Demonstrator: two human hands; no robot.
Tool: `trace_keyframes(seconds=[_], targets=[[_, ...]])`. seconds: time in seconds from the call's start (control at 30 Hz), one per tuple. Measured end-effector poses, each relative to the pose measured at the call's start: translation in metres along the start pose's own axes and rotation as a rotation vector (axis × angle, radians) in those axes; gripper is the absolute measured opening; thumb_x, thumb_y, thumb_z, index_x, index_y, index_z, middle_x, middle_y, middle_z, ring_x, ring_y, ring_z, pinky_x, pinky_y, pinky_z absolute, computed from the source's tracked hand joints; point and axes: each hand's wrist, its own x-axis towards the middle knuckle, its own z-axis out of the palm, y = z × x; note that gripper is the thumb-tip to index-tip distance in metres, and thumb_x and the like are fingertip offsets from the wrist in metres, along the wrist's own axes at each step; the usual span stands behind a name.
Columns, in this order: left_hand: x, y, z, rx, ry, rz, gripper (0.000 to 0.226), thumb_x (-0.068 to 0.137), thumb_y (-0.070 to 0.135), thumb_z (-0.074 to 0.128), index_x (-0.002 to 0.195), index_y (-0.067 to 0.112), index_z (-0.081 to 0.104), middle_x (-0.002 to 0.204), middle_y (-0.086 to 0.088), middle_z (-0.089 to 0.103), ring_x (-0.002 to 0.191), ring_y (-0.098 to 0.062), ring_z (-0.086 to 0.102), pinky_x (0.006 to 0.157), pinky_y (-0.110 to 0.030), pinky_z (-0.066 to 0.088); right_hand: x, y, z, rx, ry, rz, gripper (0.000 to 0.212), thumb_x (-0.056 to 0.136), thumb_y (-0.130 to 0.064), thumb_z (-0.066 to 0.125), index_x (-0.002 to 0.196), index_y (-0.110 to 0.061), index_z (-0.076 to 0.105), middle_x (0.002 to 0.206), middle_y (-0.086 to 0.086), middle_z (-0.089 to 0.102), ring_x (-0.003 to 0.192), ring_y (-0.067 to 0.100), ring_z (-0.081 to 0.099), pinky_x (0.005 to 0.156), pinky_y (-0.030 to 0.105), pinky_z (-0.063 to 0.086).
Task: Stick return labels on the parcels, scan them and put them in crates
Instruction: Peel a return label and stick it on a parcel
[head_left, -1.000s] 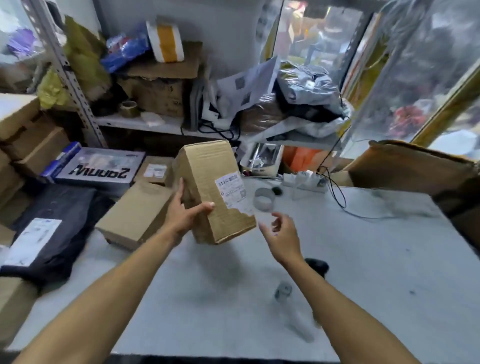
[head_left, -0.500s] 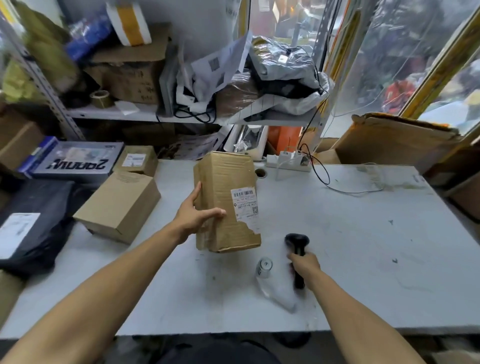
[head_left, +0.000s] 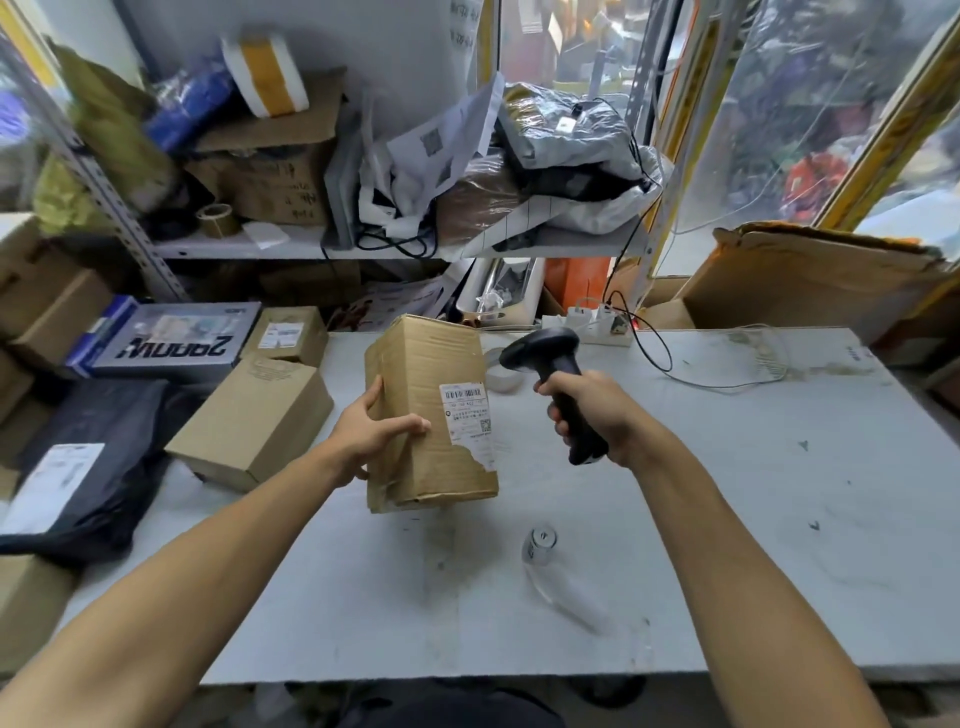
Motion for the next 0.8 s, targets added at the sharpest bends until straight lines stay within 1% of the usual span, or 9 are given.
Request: trace_keyframes(seconds=[0.13, 0.23, 0.4, 0.53, 0.73, 0.8], targets=[[0.003, -0.001, -0.003, -0.008, 0.012, -0.037, 0.116, 0.073, 0.030, 0.088, 0.160, 0.042, 0.012, 0.158, -0.009, 0.034, 0.135, -0.041, 0.042, 0.093, -0.067, 0.043, -0.015, -0.010, -0.002, -0.045, -0.018, 0.018, 0.015, 0.092, -0.020, 0.058, 0.103, -0.008, 0.057, 0.062, 0.001, 0.053, 0.051, 0.013, 0.048, 0.050, 0.026, 0.039], [0.007, 0.000, -0.004, -0.004, -0.002, -0.055, 0.115, 0.075, 0.032, 0.087, 0.160, 0.042, 0.012, 0.158, -0.011, 0.033, 0.137, -0.042, 0.040, 0.098, -0.072, 0.040, -0.021, -0.010, -0.006, -0.024, -0.013, 0.019, 0.017, 0.093, -0.019, 0.057, 0.105, -0.008, 0.055, 0.061, 0.000, 0.052, 0.050, 0.013, 0.047, 0.049, 0.026, 0.039], [0.011, 0.001, -0.006, 0.004, -0.021, -0.069, 0.116, 0.074, 0.033, 0.087, 0.160, 0.042, 0.010, 0.157, -0.012, 0.034, 0.137, -0.043, 0.040, 0.100, -0.074, 0.040, -0.027, -0.015, -0.010, 0.000, -0.007, 0.020, 0.016, 0.094, -0.017, 0.056, 0.106, -0.007, 0.053, 0.061, 0.002, 0.050, 0.049, 0.013, 0.045, 0.048, 0.025, 0.037], [0.012, 0.001, -0.008, 0.015, -0.025, -0.089, 0.117, 0.073, 0.034, 0.088, 0.160, 0.043, 0.010, 0.154, -0.015, 0.037, 0.132, -0.044, 0.043, 0.098, -0.073, 0.042, -0.030, -0.016, -0.013, -0.016, -0.004, 0.022, 0.015, 0.094, -0.016, 0.055, 0.105, -0.007, 0.053, 0.062, 0.003, 0.049, 0.049, 0.014, 0.044, 0.051, 0.026, 0.036], [0.011, 0.003, -0.010, 0.037, -0.033, -0.113, 0.118, 0.071, 0.037, 0.088, 0.159, 0.043, 0.010, 0.151, -0.017, 0.040, 0.131, -0.044, 0.046, 0.097, -0.072, 0.044, -0.030, -0.017, -0.016, -0.039, -0.020, 0.016, 0.017, 0.094, -0.018, 0.056, 0.106, -0.005, 0.057, 0.063, 0.003, 0.051, 0.050, 0.013, 0.046, 0.052, 0.027, 0.037], [0.011, 0.003, -0.010, 0.046, -0.046, -0.117, 0.117, 0.072, 0.038, 0.087, 0.160, 0.044, 0.011, 0.147, -0.017, 0.043, 0.127, -0.043, 0.049, 0.096, -0.071, 0.045, -0.029, -0.016, -0.018, -0.049, -0.012, 0.012, 0.018, 0.094, -0.019, 0.057, 0.106, -0.005, 0.058, 0.064, 0.004, 0.052, 0.051, 0.013, 0.046, 0.053, 0.028, 0.038]])
